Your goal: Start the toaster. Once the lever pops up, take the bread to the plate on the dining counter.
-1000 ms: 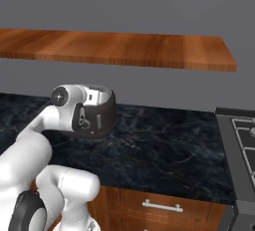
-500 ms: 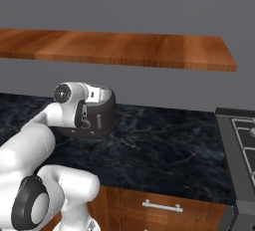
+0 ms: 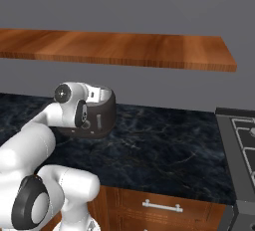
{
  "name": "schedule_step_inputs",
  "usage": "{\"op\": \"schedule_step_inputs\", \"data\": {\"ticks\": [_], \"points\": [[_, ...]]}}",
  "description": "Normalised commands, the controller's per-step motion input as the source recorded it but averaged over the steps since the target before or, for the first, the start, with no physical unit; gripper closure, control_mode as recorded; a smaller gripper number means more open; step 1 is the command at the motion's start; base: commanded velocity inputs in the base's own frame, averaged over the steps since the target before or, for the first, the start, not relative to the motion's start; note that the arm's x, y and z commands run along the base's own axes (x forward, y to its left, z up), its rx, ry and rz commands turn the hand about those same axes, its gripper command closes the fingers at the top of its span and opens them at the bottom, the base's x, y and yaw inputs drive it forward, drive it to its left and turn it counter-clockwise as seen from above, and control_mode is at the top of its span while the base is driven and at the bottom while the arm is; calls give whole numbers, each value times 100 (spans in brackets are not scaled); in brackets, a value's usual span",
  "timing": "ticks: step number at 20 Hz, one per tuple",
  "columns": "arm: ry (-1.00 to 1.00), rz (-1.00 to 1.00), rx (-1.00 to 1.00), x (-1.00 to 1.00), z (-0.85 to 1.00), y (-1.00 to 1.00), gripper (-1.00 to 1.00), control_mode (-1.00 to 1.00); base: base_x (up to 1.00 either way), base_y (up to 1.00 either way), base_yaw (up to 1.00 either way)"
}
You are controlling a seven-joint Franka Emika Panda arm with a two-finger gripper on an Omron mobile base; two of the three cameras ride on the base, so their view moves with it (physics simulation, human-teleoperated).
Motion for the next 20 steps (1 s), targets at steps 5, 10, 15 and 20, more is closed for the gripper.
{"op": "schedule_step_inputs", "data": {"ticks": [5,10,15,20], "points": [[0,0,0,0,0,0,-100,-100,0,0,0],[0,0,0,0,0,0,-100,-100,0,0,0],[0,0,0,0,0,0,-100,-100,0,0,0],[0,0,0,0,0,0,-100,-100,0,0,0]]}}
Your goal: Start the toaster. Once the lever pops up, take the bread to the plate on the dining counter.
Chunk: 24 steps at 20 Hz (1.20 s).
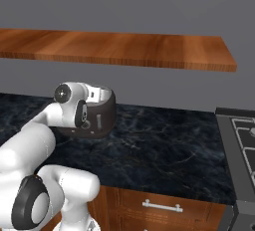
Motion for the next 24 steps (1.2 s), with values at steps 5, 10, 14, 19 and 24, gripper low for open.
{"op": "schedule_step_inputs", "data": {"ticks": [5,10,14,19,24], "points": [[0,0,0,0,0,0,-100,-100,0,0,0],[0,0,0,0,0,0,-100,-100,0,0,0],[0,0,0,0,0,0,-100,-100,0,0,0],[0,0,0,0,0,0,-100,-100,0,0,0],[0,0,0,0,0,0,-100,-100,0,0,0]]}}
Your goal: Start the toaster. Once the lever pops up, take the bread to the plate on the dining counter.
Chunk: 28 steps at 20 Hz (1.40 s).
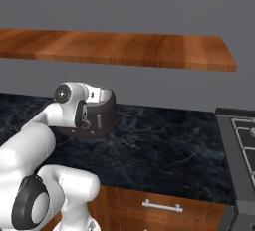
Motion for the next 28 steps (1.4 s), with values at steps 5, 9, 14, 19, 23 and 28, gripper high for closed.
{"op": "schedule_step_inputs", "data": {"ticks": [5,9,14,19,23,28], "points": [[0,0,0,0,0,0,-100,-100,0,0,0],[0,0,0,0,0,0,-100,-100,0,0,0],[0,0,0,0,0,0,-100,-100,0,0,0],[0,0,0,0,0,0,-100,-100,0,0,0],[0,0,0,0,0,0,-100,-100,0,0,0],[0,0,0,0,0,0,-100,-100,0,0,0]]}}
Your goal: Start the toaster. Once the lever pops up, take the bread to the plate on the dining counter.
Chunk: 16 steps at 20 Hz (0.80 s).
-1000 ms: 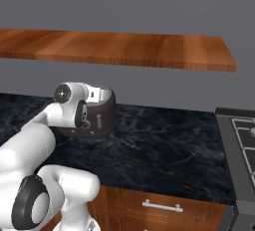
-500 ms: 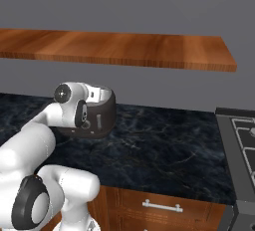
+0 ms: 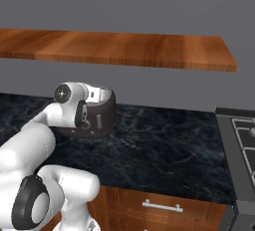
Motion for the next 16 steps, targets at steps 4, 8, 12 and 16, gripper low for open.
{"op": "schedule_step_inputs", "data": {"ticks": [4,8,12,16], "points": [[0,0,0,0,0,0,-100,-100,0,0,0],[0,0,0,0,0,0,-100,-100,0,0,0],[0,0,0,0,0,0,-100,-100,0,0,0],[0,0,0,0,0,0,-100,-100,0,0,0]]}}
